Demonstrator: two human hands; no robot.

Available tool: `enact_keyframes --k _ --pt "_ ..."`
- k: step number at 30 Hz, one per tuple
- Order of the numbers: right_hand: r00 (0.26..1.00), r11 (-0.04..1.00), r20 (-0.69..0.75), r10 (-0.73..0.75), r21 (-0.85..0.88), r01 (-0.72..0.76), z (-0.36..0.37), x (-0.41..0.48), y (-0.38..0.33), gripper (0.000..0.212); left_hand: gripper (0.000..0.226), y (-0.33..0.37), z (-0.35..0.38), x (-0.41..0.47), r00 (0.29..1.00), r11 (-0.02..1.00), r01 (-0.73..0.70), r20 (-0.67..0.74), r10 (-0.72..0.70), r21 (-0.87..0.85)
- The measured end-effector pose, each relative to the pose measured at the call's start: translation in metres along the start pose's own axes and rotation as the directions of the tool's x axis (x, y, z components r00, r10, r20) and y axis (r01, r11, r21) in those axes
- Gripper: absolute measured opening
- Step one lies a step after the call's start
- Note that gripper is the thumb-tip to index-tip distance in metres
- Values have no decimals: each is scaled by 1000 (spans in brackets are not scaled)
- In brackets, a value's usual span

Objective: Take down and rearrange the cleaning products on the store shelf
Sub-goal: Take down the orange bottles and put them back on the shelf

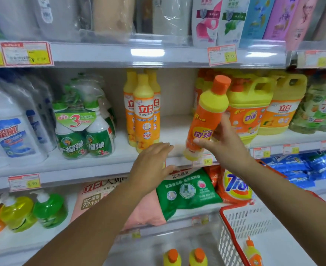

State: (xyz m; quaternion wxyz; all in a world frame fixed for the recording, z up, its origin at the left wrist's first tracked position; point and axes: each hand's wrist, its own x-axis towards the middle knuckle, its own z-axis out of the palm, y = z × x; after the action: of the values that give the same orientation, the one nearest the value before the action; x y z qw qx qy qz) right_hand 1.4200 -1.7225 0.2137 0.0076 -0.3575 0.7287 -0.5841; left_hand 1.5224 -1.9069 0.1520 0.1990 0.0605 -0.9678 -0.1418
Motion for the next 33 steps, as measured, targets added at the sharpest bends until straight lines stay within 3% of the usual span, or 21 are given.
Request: enact_keyframes --k 6,9,12,15,21,33 --pt "999 986 25 -48 -158 51 19 64 20 66 61 -21 40 20 992 991 -121 -32 123 64" --pt "999 986 35 1 -165 5 28 86 35 63 55 -24 56 33 978 981 -145 -132 161 127" --pt "996 993 -7 88 -76 -88 33 108 50 74 49 -28 70 43 939 968 -137 -282 195 212" --pt "993 988 -1 120 -102 -120 37 129 60 77 42 -33 79 46 907 949 -148 -345 243 277" --pt "993 984 -58 106 -137 -113 51 154 83 73 40 -34 84 48 878 902 -166 -357 319 398" --pt "986 976 -50 159 -145 -164 70 184 103 73 38 -35 84 47 897 909 -160 -327 297 386"
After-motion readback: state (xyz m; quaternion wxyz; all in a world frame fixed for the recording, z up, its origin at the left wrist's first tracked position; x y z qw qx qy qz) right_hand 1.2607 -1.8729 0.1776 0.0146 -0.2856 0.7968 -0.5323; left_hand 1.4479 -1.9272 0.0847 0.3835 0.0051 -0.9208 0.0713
